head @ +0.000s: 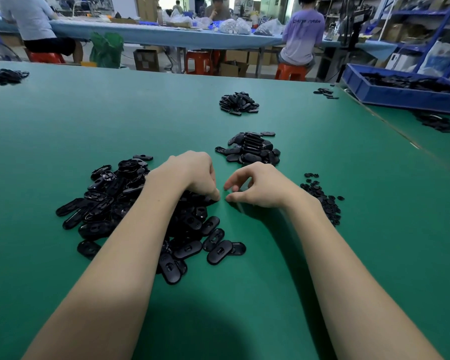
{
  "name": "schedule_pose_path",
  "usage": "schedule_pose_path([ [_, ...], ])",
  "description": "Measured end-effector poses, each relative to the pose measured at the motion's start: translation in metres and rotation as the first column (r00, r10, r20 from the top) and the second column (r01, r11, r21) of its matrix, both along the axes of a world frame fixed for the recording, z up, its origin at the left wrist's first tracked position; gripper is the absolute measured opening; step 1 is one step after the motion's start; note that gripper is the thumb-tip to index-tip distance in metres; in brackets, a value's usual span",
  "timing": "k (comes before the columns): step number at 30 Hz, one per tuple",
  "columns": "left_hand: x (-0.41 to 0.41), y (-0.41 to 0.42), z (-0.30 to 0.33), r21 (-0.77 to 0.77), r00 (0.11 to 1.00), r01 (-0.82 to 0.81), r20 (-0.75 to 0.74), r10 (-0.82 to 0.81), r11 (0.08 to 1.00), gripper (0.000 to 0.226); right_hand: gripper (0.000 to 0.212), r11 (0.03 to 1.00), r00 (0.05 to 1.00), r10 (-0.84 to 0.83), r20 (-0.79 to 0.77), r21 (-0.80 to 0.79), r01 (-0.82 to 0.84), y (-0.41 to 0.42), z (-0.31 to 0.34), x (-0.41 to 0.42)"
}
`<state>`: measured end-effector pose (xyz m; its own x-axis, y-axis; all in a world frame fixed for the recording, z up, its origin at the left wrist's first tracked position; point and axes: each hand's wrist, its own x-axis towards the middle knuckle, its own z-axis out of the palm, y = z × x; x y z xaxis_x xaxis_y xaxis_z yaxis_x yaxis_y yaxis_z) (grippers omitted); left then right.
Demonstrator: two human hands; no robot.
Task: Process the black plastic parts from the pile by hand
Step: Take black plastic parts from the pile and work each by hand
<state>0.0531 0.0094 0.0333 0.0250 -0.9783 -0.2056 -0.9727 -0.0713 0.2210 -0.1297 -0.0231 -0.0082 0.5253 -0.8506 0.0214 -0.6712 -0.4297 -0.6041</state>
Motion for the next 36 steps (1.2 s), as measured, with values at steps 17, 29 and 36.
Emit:
schedule_pose_path([
  [17,-0.010,0.001,0.008,-0.246,0.867,-0.020,-0.487,-0.106,0.969,0.022,0.008,0.954,0.945,-0.299,-0.129,-0.016,0.300,-0.005,0.027,-0.053],
  [29,-0.022,-0.005,-0.020,-0.110,0.442,-0.283,-0.896,0.028,0.953,0.021,0.005,0.943,0.926,-0.300,-0.230,0.072,0.324,0.000,0.033,-0.059],
  [36,-0.033,-0.005,-0.023,0.000,0.293,-0.268,-0.953,0.081,0.963,0.041,0.006,0.957,0.923,-0.276,0.267,0.169,0.238,0.005,0.030,-0.044],
])
